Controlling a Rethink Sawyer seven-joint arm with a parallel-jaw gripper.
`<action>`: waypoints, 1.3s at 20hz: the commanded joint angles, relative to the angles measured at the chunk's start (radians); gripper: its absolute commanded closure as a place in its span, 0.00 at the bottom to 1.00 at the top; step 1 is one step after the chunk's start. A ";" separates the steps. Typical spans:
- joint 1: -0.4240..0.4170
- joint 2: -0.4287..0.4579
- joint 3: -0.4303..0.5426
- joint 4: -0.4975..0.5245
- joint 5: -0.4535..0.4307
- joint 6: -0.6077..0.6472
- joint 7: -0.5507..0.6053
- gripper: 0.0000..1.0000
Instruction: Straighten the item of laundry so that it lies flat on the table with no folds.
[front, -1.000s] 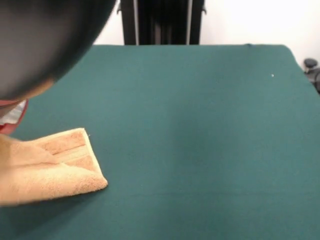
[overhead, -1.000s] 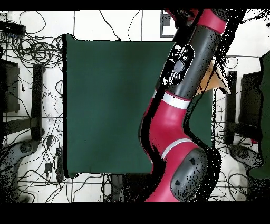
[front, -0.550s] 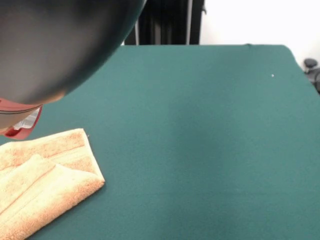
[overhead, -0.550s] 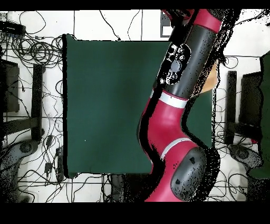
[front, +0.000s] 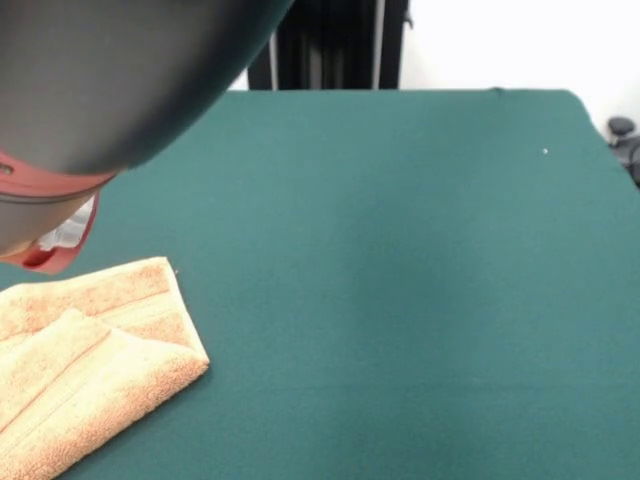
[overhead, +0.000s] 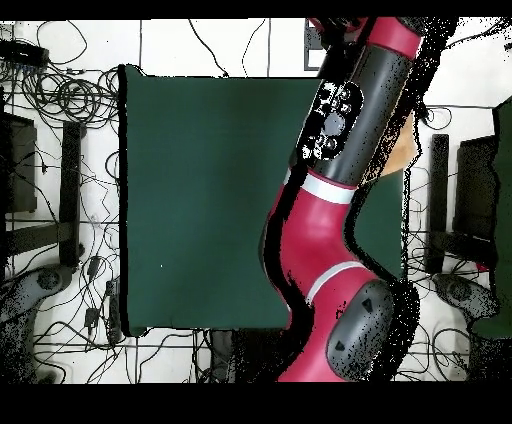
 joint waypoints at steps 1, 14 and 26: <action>0.004 -0.013 -0.166 0.025 0.251 0.228 -0.437 0.00; -0.408 0.028 -0.391 0.913 1.274 0.138 0.359 0.00; -0.428 -0.020 -0.517 1.023 1.427 -0.146 0.471 0.00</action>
